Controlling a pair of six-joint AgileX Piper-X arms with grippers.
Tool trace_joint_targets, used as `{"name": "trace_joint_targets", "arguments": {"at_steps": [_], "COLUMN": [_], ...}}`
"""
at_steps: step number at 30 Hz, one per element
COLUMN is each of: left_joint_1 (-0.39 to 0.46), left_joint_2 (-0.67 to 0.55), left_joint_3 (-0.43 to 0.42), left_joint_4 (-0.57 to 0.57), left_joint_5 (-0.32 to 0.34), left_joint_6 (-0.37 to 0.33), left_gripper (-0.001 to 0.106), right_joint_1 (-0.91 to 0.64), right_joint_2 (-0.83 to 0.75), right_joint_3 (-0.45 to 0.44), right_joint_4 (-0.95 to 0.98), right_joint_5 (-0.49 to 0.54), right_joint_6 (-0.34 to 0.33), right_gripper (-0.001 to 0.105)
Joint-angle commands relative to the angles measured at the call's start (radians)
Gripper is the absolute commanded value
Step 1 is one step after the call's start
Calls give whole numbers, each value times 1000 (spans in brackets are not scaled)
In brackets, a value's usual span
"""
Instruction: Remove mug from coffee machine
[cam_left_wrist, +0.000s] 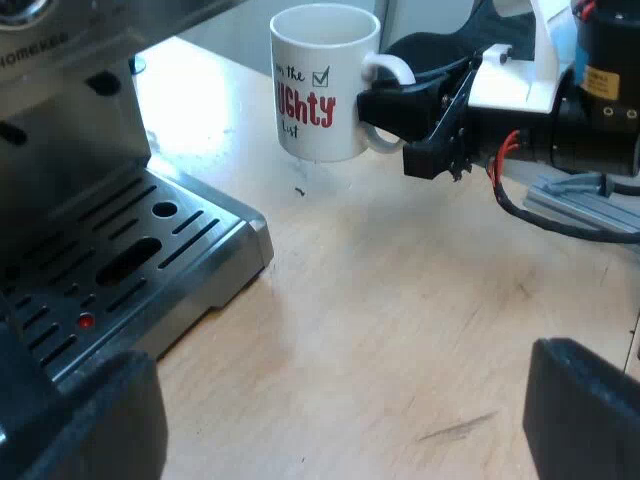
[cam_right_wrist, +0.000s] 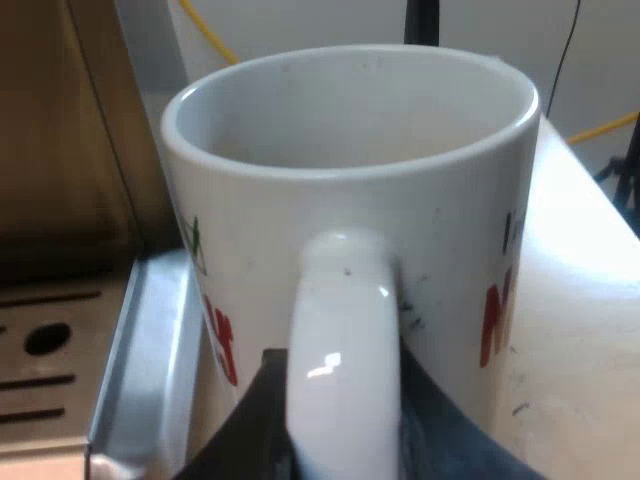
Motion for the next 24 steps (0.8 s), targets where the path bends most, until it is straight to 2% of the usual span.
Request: {"name": "trace_joint_targets", "arguments": {"at_steps": [1, 10, 11, 13, 16, 24], "left_joint_1": [-5, -5, -5, -5, -5, -5], "left_joint_2": [7, 7, 7, 7, 7, 7], "left_joint_3": [-7, -7, -7, -7, -7, -7], "left_joint_4": [-21, -18, -18, -18, -18, -18], "left_joint_5": [4, 4, 4, 4, 4, 4], "left_joint_6": [-7, -7, -7, -7, -7, -7], "left_gripper": [87, 87, 87, 87, 87, 87], "right_joint_1": [-77, -205, -208, -210, -210, -210], "right_joint_2": [12, 121, 134, 212, 293, 483], "right_joint_3": [8, 20, 20, 20, 20, 20], "right_joint_4": [-35, -114, -144, -286, -393, -618], "right_joint_5": [-75, -173, -186, -221, -224, -224], "right_joint_6": [-4, -13, -15, -82, -122, -123], "right_gripper": [0, 0, 0, 0, 0, 0]}}
